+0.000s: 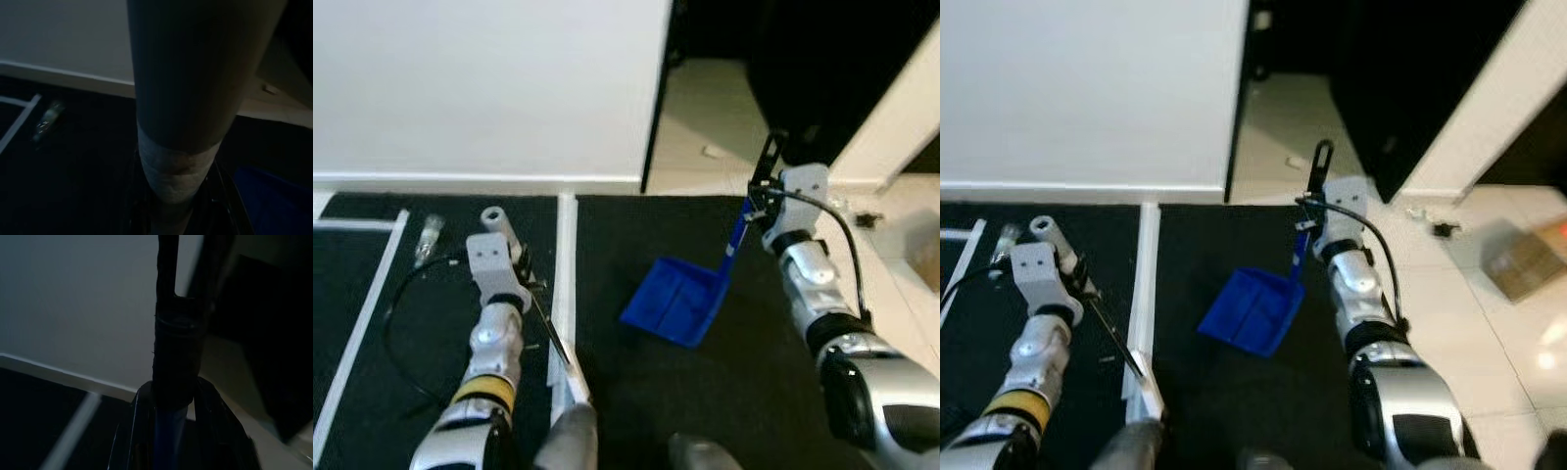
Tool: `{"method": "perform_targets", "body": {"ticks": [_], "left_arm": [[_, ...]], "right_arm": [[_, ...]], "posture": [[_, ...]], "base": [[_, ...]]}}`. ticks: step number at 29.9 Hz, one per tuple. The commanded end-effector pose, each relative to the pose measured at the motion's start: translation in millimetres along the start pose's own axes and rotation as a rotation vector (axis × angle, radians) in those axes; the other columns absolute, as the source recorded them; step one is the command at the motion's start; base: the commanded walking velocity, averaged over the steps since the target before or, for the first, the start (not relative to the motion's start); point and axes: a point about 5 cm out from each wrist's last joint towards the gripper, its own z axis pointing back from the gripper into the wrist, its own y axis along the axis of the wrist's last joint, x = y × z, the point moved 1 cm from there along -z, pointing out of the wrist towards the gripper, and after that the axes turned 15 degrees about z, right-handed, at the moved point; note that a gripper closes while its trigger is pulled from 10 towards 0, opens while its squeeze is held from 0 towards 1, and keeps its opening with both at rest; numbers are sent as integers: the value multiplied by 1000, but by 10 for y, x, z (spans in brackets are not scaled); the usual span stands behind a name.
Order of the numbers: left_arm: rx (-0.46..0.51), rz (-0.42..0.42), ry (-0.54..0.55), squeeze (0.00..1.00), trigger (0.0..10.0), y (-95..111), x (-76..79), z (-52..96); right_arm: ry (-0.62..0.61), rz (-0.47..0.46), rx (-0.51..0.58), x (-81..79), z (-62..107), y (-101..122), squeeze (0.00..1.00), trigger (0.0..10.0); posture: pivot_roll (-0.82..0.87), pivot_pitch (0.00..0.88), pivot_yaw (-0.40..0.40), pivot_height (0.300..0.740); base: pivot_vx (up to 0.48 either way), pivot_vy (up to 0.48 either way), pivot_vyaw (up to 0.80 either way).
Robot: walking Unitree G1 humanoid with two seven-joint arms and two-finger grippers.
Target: Sweep floor
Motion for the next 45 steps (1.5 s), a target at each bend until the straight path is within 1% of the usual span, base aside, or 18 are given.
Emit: {"method": "perform_targets", "body": {"ticks": [1,6,9,14,18,20,21,22,24,28,29,32,34,35,36,38,40,45], "left_arm": [[-90,-9,-18,0,10000,-205,35,69],[-75,-29,-31,0,10000,-187,65,59],[-46,-40,-26,0,10000,-132,68,35],[-31,-46,-16,0,10000,-75,69,-4],[-39,-93,-25,0,10000,-48,96,-40],[-39,-93,-25,0,10000,-48,96,-40],[-43,-111,-29,0,10000,-44,106,-50],[-43,-111,-29,0,10000,-44,106,-50],[-60,-139,-34,0,10000,-33,123,-77],[-66,-150,-37,0,10000,-20,128,-94],[-70,-146,-39,0,10000,-15,133,-103],[-70,-146,-39,0,10000,-15,133,-103],[-73,-134,-38,0,10000,-12,141,-112],[-81,-136,-47,0,10000,-16,160,-121],[-81,-136,-47,0,10000,-16,160,-121],[-91,-142,-62,0,10000,-28,189,-123],[-92,-143,-70,0,10000,-45,201,-108],[-89,-144,-76,0,10000,-72,195,-76]], "right_arm": [[-24,-19,3,48,11,-7,0,10000],[-23,-41,-5,13,33,-37,0,10000],[-24,-51,-16,1,63,-77,0,10000],[-31,-58,-26,9,91,-113,0,10000],[-41,-65,-36,28,107,-136,0,10000],[-41,-65,-36,28,107,-136,0,10000],[-43,-65,-38,29,110,-142,0,10000],[-43,-65,-38,29,110,-142,0,10000],[-52,-68,-46,30,118,-155,0,10000],[-63,-71,-50,41,122,-162,0,10000],[-67,-69,-53,51,125,-167,0,10000],[-67,-69,-53,51,125,-167,0,10000],[-71,-62,-56,64,128,-172,0,10000],[-88,-90,-64,101,133,-188,0,10000],[-88,-90,-64,101,133,-188,0,10000],[-125,-118,-84,171,140,-215,0,10000],[-140,-126,-96,209,140,-227,0,10000],[-137,-121,-96,213,128,-216,0,10000]], "posture": [[174,0,-115,740],[166,0,-110,740],[157,0,-106,740],[151,0,-100,740],[155,0,-96,740],[155,0,-96,740],[157,0,-91,740],[157,0,-91,740],[162,12,-72,740],[163,22,-64,740],[163,35,-58,740],[163,35,-58,740],[162,41,-56,740],[158,62,-50,740],[158,62,-50,740],[157,83,-54,740],[160,93,-60,740],[162,109,-73,740]], "base": [[0,0,800],[0,0,800],[0,0,800],[0,0,800],[0,-480,800],[0,-480,800],[0,-480,800],[0,-480,800],[0,-480,800],[0,-480,800],[0,0,800],[0,0,800],[0,0,0],[0,0,0],[0,0,0],[0,0,0],[0,0,0],[0,0,0]]}}
